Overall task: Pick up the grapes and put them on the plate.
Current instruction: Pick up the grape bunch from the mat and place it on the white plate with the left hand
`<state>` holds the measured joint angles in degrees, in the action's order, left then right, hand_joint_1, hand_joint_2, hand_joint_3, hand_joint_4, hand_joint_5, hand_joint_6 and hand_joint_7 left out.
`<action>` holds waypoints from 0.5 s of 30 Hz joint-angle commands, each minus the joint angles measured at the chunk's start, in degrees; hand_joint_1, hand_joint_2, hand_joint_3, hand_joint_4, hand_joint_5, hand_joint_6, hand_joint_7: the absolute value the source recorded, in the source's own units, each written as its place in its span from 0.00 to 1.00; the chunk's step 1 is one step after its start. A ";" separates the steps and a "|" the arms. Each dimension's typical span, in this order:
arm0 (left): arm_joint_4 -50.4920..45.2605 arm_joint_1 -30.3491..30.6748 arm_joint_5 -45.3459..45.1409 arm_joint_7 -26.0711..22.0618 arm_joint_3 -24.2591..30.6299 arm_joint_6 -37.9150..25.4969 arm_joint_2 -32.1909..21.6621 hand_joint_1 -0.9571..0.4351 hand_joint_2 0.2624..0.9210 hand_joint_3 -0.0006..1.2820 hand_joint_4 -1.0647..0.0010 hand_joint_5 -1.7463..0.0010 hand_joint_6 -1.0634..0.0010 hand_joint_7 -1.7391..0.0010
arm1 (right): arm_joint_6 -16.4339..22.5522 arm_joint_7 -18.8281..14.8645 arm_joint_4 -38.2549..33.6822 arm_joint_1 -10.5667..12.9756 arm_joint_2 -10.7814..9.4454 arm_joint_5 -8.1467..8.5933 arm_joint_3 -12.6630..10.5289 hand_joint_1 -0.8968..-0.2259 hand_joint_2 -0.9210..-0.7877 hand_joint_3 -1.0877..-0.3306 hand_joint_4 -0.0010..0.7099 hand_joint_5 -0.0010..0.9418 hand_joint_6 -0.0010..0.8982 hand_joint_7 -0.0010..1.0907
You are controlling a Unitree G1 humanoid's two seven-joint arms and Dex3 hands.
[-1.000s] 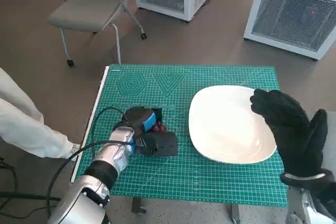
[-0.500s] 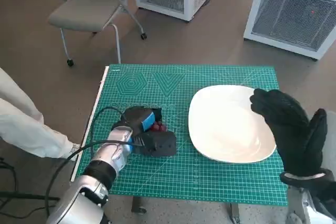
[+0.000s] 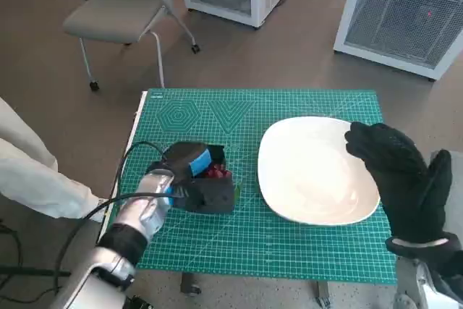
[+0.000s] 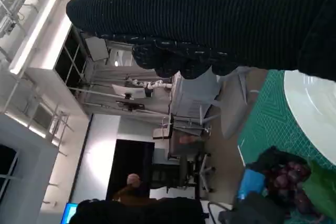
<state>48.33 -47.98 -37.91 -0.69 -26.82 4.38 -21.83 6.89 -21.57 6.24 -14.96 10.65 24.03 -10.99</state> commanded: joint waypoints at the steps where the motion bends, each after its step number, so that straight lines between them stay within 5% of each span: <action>1: -8.94 2.18 1.14 -1.84 2.69 -1.27 -2.58 0.69 0.99 0.06 0.36 0.26 0.38 0.41 | -0.17 -0.12 -1.05 0.20 -0.19 -0.19 0.21 0.82 0.00 0.61 0.52 0.96 0.20 0.97; 15: -24.99 6.54 4.47 -5.27 9.69 -2.21 -5.14 0.69 1.00 0.03 0.33 0.35 0.36 0.36 | 0.59 -0.12 -1.99 -0.26 -0.42 -0.35 0.39 0.82 0.00 0.61 0.52 0.96 0.20 0.97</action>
<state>26.06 -42.62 -34.70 -5.50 -18.68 2.34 -26.39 7.68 -21.57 5.13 -15.63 10.50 23.98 -10.85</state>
